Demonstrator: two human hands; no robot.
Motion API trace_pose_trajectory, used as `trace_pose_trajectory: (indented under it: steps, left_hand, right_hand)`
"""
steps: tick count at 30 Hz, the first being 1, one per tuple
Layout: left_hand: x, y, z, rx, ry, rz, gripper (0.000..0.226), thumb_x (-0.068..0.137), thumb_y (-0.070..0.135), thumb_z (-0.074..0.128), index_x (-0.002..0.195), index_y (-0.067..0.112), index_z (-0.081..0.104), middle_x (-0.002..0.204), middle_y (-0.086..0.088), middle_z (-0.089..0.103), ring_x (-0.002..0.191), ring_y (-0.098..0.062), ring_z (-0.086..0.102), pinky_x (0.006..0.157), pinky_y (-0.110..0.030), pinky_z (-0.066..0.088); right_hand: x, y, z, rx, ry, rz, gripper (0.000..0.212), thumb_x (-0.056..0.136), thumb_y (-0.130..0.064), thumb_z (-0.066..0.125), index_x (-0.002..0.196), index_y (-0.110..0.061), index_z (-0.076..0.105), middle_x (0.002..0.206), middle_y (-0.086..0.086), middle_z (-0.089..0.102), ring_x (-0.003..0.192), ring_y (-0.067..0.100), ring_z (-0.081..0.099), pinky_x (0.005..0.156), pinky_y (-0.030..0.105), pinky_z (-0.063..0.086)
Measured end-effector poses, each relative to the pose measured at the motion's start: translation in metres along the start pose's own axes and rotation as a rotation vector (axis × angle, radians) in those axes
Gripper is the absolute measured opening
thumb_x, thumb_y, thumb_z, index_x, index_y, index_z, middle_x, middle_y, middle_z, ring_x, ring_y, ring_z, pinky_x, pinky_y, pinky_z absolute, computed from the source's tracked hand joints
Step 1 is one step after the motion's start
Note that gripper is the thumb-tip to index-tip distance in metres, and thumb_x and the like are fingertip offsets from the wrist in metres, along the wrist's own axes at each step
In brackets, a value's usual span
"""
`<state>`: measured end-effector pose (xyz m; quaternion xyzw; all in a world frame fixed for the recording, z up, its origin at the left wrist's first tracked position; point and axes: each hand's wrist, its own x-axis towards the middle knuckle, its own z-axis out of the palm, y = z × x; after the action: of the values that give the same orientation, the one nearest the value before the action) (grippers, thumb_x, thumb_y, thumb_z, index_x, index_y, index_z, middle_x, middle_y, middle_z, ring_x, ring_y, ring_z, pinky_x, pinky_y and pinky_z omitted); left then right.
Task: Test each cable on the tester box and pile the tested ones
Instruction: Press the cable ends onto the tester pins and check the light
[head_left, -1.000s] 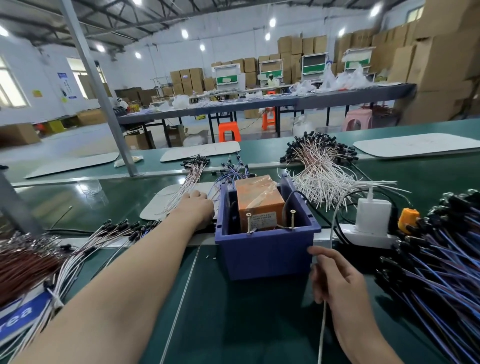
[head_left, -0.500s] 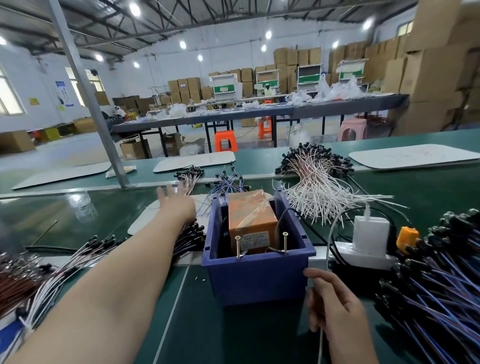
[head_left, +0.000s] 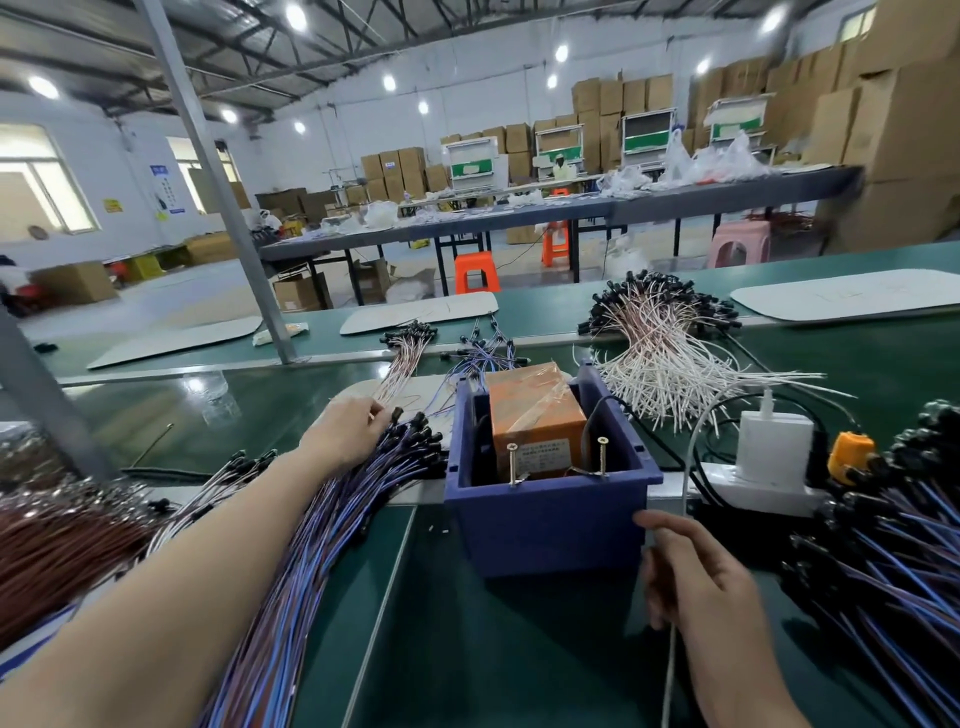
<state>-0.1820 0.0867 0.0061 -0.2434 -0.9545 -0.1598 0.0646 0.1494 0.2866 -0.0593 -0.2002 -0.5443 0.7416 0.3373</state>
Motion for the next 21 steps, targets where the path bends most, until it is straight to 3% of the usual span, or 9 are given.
trace_pose_trajectory:
  steps: [4,10,13,18,21]
  left_hand:
    - [-0.005,0.000,0.004,0.087,-0.105,-0.010,0.037,0.106,0.031,0.046,0.129,0.007,0.062,0.125,-0.017,0.066,0.115,-0.034,0.059,0.099,-0.046,0.048]
    - [-0.008,0.015,0.007,0.076,0.024,-0.005,0.038,0.105,0.021,0.041,0.142,0.018,0.050,0.139,-0.018,0.048,0.124,-0.036,0.048,0.104,-0.050,0.042]
    - [-0.010,0.024,0.007,0.032,0.117,-0.007,0.033,0.104,0.026,0.040,0.129,0.015,0.057,0.133,-0.015,0.051,0.120,-0.033,0.048,0.098,-0.046,0.042]
    - [-0.011,0.028,0.007,0.188,0.020,0.003,0.031,0.102,0.026,0.043,0.121,0.013,0.063,0.125,-0.015,0.055,0.119,-0.034,0.049,0.100,-0.046,0.044]
    - [-0.004,0.033,0.002,0.176,0.097,0.006,0.025,0.103,0.021,0.044,0.115,0.012,0.063,0.121,-0.013,0.060,0.115,-0.032,0.051,0.087,-0.041,0.043]
  right_hand:
    - [-0.001,0.000,0.000,-0.011,-0.008,-0.007,0.036,0.103,-0.010,0.049,0.085,-0.026,0.077,0.056,0.004,0.055,0.040,0.013,0.041,0.036,0.020,0.033]
    - [-0.001,0.001,-0.001,-0.003,-0.009,-0.006,0.038,0.103,-0.008,0.048,0.084,-0.024,0.076,0.055,0.005,0.055,0.039,0.013,0.040,0.035,0.019,0.032]
    - [-0.001,0.002,-0.001,0.004,-0.008,-0.006,0.036,0.103,-0.007,0.048,0.084,-0.019,0.076,0.056,0.006,0.054,0.038,0.014,0.040,0.035,0.018,0.032]
    - [0.002,0.004,-0.001,0.004,-0.009,-0.011,0.037,0.103,-0.008,0.049,0.084,-0.024,0.076,0.056,0.005,0.055,0.038,0.013,0.040,0.035,0.018,0.032]
    - [0.004,0.007,-0.002,0.008,-0.013,-0.013,0.035,0.103,-0.010,0.049,0.086,-0.025,0.077,0.056,0.005,0.056,0.038,0.014,0.040,0.037,0.018,0.033]
